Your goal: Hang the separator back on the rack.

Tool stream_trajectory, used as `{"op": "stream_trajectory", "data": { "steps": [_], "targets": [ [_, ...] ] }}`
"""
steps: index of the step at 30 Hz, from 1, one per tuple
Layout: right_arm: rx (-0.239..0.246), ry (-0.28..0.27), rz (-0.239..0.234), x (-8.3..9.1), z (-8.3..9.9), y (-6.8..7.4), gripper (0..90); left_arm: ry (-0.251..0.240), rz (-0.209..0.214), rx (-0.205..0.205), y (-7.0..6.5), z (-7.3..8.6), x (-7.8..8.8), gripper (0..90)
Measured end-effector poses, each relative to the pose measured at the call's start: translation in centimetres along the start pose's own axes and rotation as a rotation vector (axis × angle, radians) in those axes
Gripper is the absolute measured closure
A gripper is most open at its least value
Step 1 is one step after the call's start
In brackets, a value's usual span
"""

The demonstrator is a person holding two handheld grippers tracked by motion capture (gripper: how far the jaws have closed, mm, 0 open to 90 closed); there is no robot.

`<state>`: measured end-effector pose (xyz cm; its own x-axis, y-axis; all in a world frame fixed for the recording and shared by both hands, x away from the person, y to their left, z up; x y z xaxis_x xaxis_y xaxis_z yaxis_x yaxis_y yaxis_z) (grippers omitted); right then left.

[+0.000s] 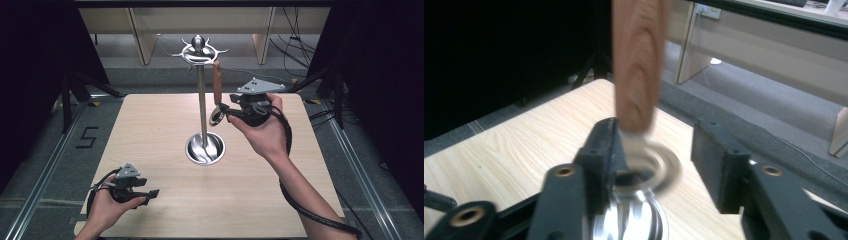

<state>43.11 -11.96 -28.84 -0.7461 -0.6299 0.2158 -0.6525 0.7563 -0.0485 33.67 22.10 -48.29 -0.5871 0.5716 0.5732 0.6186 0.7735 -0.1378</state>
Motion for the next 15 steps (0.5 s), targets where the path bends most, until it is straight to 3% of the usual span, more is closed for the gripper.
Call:
{"op": "stream_trajectory", "data": {
  "steps": [4, 5, 6, 7, 8, 9, 15],
  "targets": [
    [0.024, -0.006, 0.024, 1.2, 0.9, -1.2, 48.3, -0.006, 0.001, 0.001, 0.0, 0.0, 0.0, 34.0],
    [-0.001, 0.001, 0.029, 1.6, 1.2, -1.3, 47.7, -0.006, 0.001, 0.0, 0.0, 0.0, 0.0, 34.0],
    [0.016, 0.002, 0.043, 2.0, 1.4, -1.8, 47.1, -0.007, 0.0, 0.0, 0.0, 0.0, 0.0, 34.0],
    [-0.005, 0.018, 0.045, 2.4, 1.8, -1.9, 46.9, -0.007, 0.001, 0.0, 0.0, 0.0, 0.0, 34.0],
    [0.017, 0.023, 0.041, 2.7, 2.0, -2.3, 46.7, -0.003, -0.004, -0.002, 0.0, 0.0, 0.0, 34.0],
    [-0.005, 0.035, 0.055, 3.2, 2.5, -2.5, 46.6, -0.006, -0.004, -0.001, 0.0, 0.0, 0.0, 34.0],
    [-0.029, 0.062, 0.083, 5.5, 5.0, -4.0, 46.2, -0.01, 0.003, 0.003, -0.1, 0.0, 0.0, 34.1]
  ]
}}
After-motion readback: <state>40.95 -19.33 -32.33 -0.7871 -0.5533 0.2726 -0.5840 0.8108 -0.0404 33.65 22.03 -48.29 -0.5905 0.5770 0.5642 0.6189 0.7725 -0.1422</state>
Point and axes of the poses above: each handheld gripper's, and its own axes: x roughly backward along the jaws, z roughly out of its underside, y roughly to its left, the point moved 2 cm from there along -x, roughly forward along the jaws, and after that the axes turned 12 degrees about -y, right-handed, at the moved point
